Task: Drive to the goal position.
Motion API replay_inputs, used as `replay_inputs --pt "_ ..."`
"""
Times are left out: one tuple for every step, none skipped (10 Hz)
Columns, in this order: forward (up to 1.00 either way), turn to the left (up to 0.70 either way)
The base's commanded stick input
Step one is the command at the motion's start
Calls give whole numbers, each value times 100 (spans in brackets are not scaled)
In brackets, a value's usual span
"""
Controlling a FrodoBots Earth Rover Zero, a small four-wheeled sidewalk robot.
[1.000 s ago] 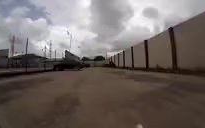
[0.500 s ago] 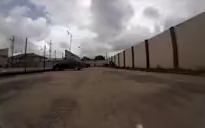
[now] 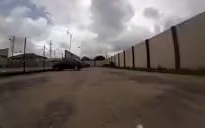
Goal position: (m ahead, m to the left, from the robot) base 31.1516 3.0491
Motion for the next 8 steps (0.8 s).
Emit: replay_inputs --pt "30 0" --pt "30 0" --pt "30 0" --pt "30 0" --pt "30 0" --pt "30 0" --pt "30 0" --pt "30 0"
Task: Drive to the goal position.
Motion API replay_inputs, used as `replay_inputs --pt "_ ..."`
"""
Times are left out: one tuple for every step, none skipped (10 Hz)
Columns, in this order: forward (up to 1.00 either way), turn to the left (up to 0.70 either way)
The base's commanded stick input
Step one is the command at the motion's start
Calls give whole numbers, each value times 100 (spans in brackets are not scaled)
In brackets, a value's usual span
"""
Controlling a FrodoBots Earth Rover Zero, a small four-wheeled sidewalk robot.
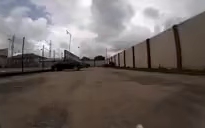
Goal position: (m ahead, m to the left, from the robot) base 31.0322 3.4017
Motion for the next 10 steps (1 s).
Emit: replay_inputs --pt "30 0" --pt "30 0" --pt "30 0" --pt "30 0" --pt "30 0" --pt "30 0" --pt "30 0" --pt "30 0" --pt "30 0" --pt "30 0"
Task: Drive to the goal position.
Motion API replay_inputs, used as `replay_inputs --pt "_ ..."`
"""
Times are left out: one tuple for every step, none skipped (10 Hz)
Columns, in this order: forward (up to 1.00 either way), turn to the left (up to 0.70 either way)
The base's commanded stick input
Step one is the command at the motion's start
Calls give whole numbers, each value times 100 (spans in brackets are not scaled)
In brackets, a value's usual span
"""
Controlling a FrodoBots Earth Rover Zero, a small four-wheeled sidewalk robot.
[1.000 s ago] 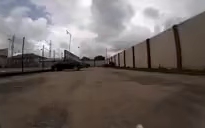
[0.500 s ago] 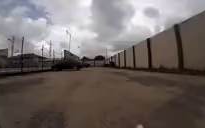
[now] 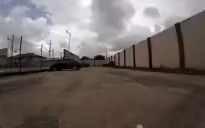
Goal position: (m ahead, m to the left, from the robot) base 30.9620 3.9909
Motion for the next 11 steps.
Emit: replay_inputs --pt "30 0" --pt "30 0" --pt "30 0" --pt "30 0" --pt "30 0" --pt "30 0" --pt "30 0" --pt "30 0" --pt "30 0" --pt "30 0" --pt "30 0"
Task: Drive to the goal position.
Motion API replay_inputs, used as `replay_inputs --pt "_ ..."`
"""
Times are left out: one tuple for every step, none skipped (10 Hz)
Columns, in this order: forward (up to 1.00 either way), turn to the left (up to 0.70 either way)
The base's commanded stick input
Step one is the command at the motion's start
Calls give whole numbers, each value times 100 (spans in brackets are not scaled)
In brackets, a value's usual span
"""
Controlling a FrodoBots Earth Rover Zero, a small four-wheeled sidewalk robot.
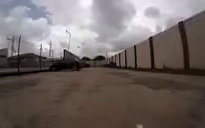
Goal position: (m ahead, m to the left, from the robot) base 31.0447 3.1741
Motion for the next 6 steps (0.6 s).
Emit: replay_inputs --pt "30 0" --pt "30 0" --pt "30 0" --pt "30 0" --pt "30 0" --pt "30 0"
